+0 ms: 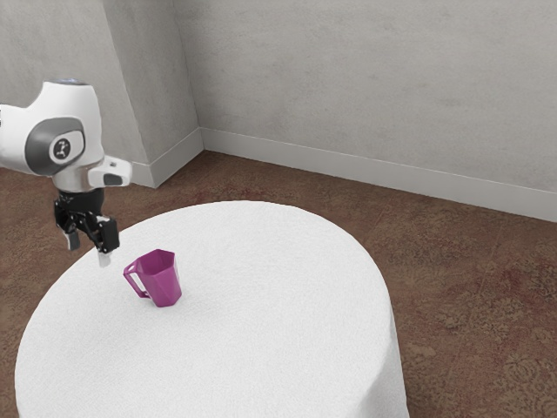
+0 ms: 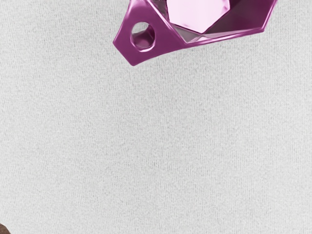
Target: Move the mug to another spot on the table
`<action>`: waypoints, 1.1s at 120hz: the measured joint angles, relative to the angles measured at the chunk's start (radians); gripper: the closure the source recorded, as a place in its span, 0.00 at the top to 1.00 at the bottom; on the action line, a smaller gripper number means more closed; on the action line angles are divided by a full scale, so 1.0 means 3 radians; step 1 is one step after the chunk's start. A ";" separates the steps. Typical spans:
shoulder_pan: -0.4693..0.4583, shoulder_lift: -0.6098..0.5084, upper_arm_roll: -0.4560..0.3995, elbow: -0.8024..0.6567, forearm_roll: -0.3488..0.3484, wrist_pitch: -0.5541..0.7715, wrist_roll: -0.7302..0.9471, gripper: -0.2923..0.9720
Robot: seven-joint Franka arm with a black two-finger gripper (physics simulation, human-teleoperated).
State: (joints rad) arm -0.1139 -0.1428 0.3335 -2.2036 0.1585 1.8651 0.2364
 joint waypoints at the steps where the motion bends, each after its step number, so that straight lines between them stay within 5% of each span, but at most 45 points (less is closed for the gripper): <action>1: 0.0001 -0.0001 0.0000 -0.0016 0.0000 0.0019 0.0023 0.76; 78: 0.0194 0.0053 -0.0027 -0.0594 -0.0029 0.1517 0.1800 0.75; 132: 0.0316 0.0160 -0.0028 -0.0658 -0.0473 0.1897 0.2548 0.73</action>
State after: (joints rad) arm -0.0192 -0.0948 0.3252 -2.4009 0.0166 2.4343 1.0006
